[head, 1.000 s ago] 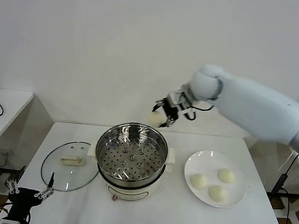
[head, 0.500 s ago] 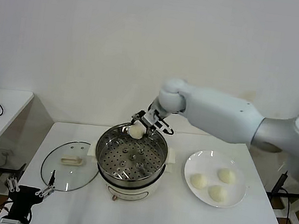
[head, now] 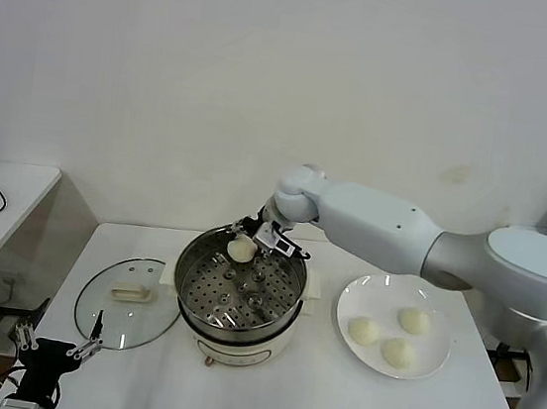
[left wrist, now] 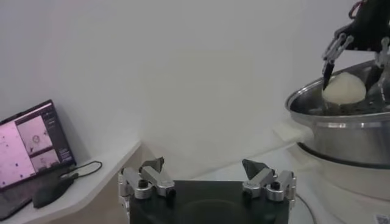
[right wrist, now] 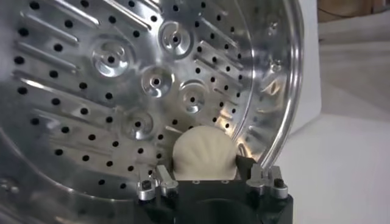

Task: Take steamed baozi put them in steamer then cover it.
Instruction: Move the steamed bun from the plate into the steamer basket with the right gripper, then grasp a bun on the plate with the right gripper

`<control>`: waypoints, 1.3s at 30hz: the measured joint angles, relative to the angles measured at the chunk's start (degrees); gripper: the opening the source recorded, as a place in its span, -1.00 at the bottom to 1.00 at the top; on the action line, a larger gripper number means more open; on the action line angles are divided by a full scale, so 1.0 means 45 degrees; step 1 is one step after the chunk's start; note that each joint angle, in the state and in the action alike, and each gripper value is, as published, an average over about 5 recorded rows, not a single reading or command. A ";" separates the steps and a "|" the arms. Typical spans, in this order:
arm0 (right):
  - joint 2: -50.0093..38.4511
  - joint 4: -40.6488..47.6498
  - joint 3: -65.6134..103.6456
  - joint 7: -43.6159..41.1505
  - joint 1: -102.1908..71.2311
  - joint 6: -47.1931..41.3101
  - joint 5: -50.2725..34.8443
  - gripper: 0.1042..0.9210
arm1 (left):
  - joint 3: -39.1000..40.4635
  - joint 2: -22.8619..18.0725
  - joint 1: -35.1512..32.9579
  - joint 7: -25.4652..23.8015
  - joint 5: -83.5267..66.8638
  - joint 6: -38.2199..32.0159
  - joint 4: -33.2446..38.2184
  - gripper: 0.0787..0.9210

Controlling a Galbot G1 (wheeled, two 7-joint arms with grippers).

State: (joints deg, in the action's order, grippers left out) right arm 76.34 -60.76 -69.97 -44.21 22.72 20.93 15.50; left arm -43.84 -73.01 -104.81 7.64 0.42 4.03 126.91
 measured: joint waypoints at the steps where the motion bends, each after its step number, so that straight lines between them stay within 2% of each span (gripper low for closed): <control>1: 0.0033 0.0065 -0.0001 0.0037 -0.0037 0.0071 0.0079 0.40 | -0.0005 0.0006 -0.0008 0.0004 -0.0003 -0.0001 0.0000 0.77; 5: 0.0070 0.0185 -0.0034 0.0091 -0.0085 0.0211 0.0244 0.64 | -0.0026 0.0014 -0.0028 0.0014 -0.0020 -0.0007 0.0022 0.77; 8: 0.0037 0.0154 -0.0075 0.0043 -0.0013 0.0204 0.0132 0.74 | -0.0040 0.0015 -0.0019 0.0015 -0.0029 -0.0011 0.0051 0.77; 13: -0.0203 -0.0283 -0.0194 -0.0342 0.0613 -0.0300 -0.0873 0.76 | -0.0057 0.0034 0.0017 0.0010 -0.0037 -0.0013 0.0064 0.77; 19: -0.1071 -0.1447 -0.0243 -0.1141 0.1972 -0.2071 -0.3083 0.76 | -0.0073 0.0136 0.0036 -0.0055 -0.0076 -0.0001 0.0090 0.77; 30: -0.4661 -0.4665 -0.0709 -0.1817 0.3554 -0.6368 -0.5282 0.76 | -0.0033 0.0463 0.0162 -0.0135 -0.0262 0.0081 0.0160 0.77; 39: -0.8061 -0.6417 -0.0510 -0.2099 0.2885 -0.7885 -0.5350 0.76 | -0.0124 0.0861 0.0321 -0.0223 -0.0450 0.0240 0.0138 0.77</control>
State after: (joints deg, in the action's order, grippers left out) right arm 40.06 -89.63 -72.26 -53.66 35.70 -14.55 -8.58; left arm -44.40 -69.13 -103.36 6.64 -1.61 5.11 127.53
